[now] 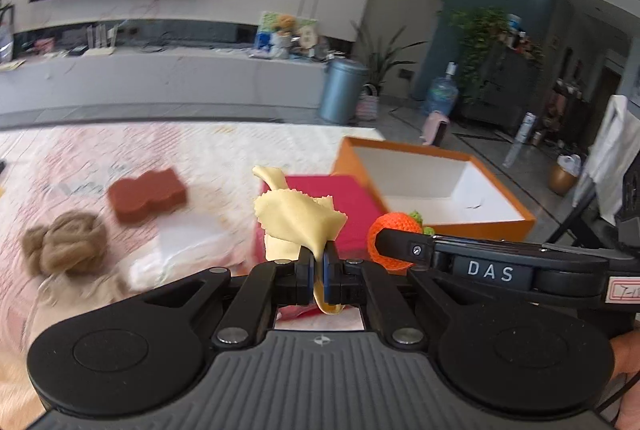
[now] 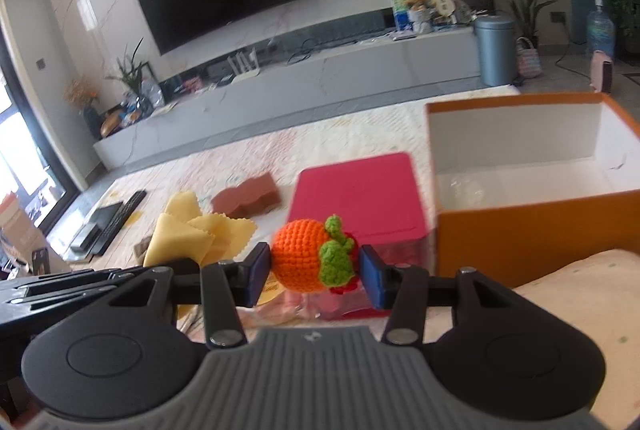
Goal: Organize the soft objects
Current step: 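Carry the yellow cloth and orange fruit over the orange box, then open both tools to release the cloth and fruit into the box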
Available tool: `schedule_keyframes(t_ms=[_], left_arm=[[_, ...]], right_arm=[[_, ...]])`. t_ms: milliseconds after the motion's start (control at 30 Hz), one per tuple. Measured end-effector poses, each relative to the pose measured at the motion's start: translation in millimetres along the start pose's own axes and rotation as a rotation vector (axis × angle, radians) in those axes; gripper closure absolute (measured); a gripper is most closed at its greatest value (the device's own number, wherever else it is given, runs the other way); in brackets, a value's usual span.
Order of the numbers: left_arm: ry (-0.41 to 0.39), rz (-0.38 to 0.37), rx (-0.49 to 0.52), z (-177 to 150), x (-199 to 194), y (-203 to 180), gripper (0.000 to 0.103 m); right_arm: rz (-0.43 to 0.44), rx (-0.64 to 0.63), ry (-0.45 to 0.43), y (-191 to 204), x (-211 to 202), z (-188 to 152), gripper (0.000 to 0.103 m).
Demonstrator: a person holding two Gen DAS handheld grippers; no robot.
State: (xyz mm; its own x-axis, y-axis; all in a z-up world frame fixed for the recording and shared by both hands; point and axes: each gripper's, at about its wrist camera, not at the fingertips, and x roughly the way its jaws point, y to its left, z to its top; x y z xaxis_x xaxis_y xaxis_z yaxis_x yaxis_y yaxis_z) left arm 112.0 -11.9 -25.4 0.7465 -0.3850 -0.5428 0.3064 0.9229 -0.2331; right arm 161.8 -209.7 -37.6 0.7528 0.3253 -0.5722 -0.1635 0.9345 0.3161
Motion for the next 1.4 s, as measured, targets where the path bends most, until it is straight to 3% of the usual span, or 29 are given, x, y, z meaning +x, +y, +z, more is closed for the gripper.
schedule_keyframes(t_ms=[300, 567, 800, 1000, 1400], left_arm=[[0.025, -0.170, 0.095, 56, 59, -59, 0.099], [0.120, -0.241, 0.140, 93, 136, -88, 0.099], [0.219, -0.243, 0.185, 103, 198, -96, 0.099], [0.316, -0.235, 0.138, 108, 243, -86, 0.099], [0.409, -0.184, 0.100, 98, 269, -62, 0.096]], right_arm=[[-0.102, -0.014, -0.034, -61, -12, 51, 0.055], [-0.196, -0.016, 0.018, -116, 12, 92, 0.055], [-0.242, -0.018, 0.138, -155, 64, 112, 0.055], [-0.246, -0.031, 0.236, -177, 106, 120, 0.055], [-0.248, -0.109, 0.422, -181, 159, 110, 0.054]])
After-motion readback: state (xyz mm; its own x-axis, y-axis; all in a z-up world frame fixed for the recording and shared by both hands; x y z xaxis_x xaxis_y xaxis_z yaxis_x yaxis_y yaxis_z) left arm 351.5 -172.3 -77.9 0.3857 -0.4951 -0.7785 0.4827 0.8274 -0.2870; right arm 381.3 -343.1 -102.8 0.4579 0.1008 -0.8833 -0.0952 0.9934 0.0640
